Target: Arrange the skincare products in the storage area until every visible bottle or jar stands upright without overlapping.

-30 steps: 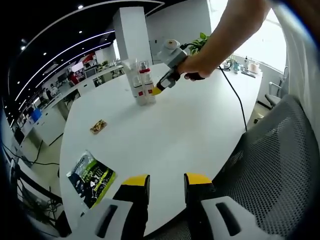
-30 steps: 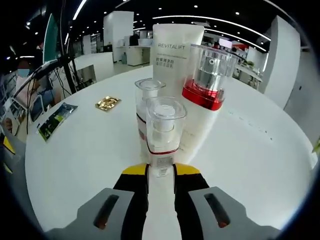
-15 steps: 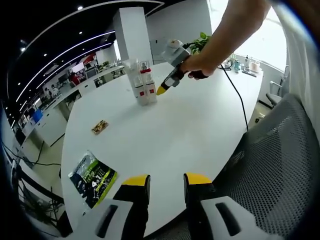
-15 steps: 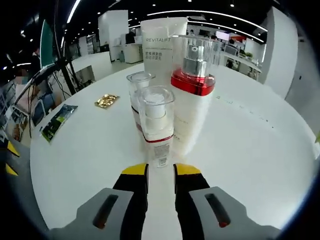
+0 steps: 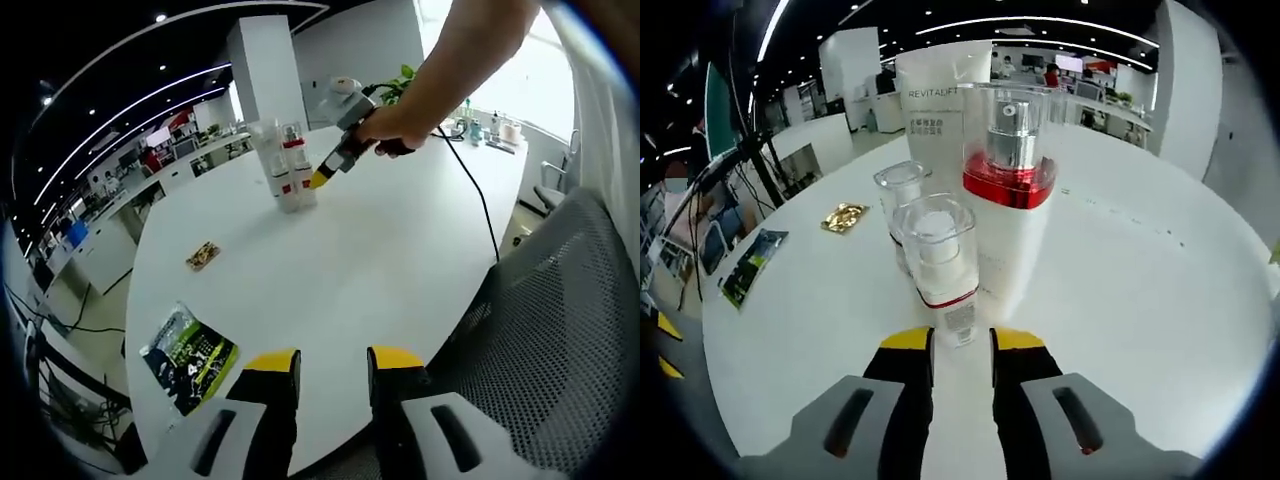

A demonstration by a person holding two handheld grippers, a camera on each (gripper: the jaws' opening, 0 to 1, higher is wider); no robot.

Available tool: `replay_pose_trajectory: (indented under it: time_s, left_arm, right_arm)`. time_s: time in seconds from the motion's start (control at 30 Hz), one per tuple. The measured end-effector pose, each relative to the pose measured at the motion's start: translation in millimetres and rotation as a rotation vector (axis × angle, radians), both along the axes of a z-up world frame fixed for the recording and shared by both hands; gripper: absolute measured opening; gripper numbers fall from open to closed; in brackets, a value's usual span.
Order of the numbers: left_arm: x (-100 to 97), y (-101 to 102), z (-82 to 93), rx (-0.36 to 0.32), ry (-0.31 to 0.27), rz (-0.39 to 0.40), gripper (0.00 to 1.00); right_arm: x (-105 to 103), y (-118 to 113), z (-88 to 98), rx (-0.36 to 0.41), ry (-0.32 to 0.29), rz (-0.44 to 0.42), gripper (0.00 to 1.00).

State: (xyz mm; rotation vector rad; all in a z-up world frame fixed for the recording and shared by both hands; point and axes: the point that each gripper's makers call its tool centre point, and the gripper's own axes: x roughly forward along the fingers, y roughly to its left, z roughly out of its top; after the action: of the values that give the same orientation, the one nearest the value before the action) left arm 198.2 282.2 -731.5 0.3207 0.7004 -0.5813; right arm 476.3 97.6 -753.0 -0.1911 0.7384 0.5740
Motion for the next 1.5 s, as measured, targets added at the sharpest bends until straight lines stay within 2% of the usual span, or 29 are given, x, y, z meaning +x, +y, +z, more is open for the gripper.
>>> replay_pose_trajectory:
  time_s: [0.33, 0.5, 0.57, 0.63, 0.67, 0.73, 0.8, 0.83, 0.93, 0.97, 1.0, 1.03, 1.07, 1.13, 1.17, 1.2, 1.27, 1.33, 1.37, 1.4, 1.43, 1.47, 1.5]
  left_arm:
    - [-0.5, 0, -1.4, 0.007, 0.005, -0.003, 0.27]
    - [-0.7, 0, -1.8, 0.006, 0.008, -0.006, 0.27]
    - [-1.1, 0, -2.4, 0.007, 0.011, -0.009, 0.27]
    - [-1.6, -1, -3.1, 0.005, 0.017, -0.01, 0.27]
    - [-1.5, -1, -2.6, 0.001, 0.016, -0.008, 0.27]
    - [0.2, -1, -0.2, -0.011, 0.009, 0.0, 0.27]
    - [0.8, 0, 0.3, -0.014, 0.007, 0.005, 0.27]
    - [0.8, 0, 0.4, -0.018, 0.008, 0.005, 0.27]
    - [1.3, -1, 1.9, -0.066, 0.031, 0.019, 0.28]
    - [1.7, -2, 3.7, -0.075, 0.025, 0.015, 0.28]
    - [1.6, -4, 4.1, -0.079, 0.024, 0.011, 0.28]
    - [1.3, -5, 3.8, -0.079, 0.024, 0.005, 0.28]
    - [0.8, -6, 3.3, -0.077, 0.025, -0.005, 0.29]
    - [3.9, -7, 4.0, -0.067, 0.0, -0.029, 0.33]
    - [8.6, -11, 8.9, -0.072, -0.052, -0.068, 0.35]
    - [8.2, -14, 10.2, -0.093, -0.054, -0.077, 0.36]
    - [1.1, -25, 10.0, -0.188, 0.015, -0.083, 0.36]
    - [-10.7, -37, 7.1, -0.314, 0.157, -0.085, 0.31]
    - [-12.5, -40, 8.2, -0.376, 0.215, -0.066, 0.3]
    - [-7.8, -43, 14.1, -0.481, 0.267, -0.014, 0.29]
    - [-1.2, -43, 21.4, -0.556, 0.267, 0.01, 0.29]
    - [8.6, -41, 31.8, -0.658, 0.261, 0.043, 0.29]
    - [16.8, -37, 37.0, -0.718, 0.251, 0.087, 0.29]
  right_arm:
    - [6, -7, 3.2, -0.002, 0.0, -0.019, 0.19]
    - [-6, -6, -9.6, 0.004, 0.053, -0.039, 0.2]
    - [-17, -5, -16.2, 0.034, 0.098, -0.082, 0.2]
    - [-26, -10, -30.5, 0.059, 0.17, -0.138, 0.09]
    - [-33, -8, -31.2, 0.071, 0.206, -0.135, 0.02]
    - [-42, -3, -25.8, 0.064, 0.191, -0.098, 0.02]
    - [-54, 14, -20.3, 0.139, 0.193, -0.078, 0.03]
    - [-59, 18, -19.6, 0.153, 0.202, -0.074, 0.04]
    - [-77, 34, -10.8, 0.243, 0.258, -0.058, 0.01]
    - [-82, 41, -12.0, 0.3, 0.296, -0.104, 0.01]
    - [-86, 46, -11.3, 0.336, 0.319, -0.114, 0.01]
    - [-92, 54, -9.6, 0.381, 0.336, -0.111, 0.01]
    - [-98, 63, -5.1, 0.406, 0.323, -0.087, 0.01]
    - [-114, 75, -2.1, 0.414, 0.342, -0.044, 0.0]
    - [-124, 83, 0.5, 0.431, 0.356, -0.003, 0.0]
    - [-136, 91, 3.3, 0.452, 0.374, 0.045, 0.0]
    - [-152, 96, 4.4, 0.466, 0.403, 0.07, 0.02]
    - [-156, 92, 7.1, 0.455, 0.369, 0.055, 0.06]
    - [-156, 88, 12.4, 0.488, 0.353, 0.032, 0.08]
    - [-155, 85, 17.1, 0.51, 0.338, 0.01, 0.09]
    - [-155, 80, 25.8, 0.54, 0.297, -0.003, 0.09]
    - [-157, 79, 33.7, 0.587, 0.296, -0.011, 0.08]
    - [-159, 78, 41.4, 0.646, 0.306, -0.028, 0.08]
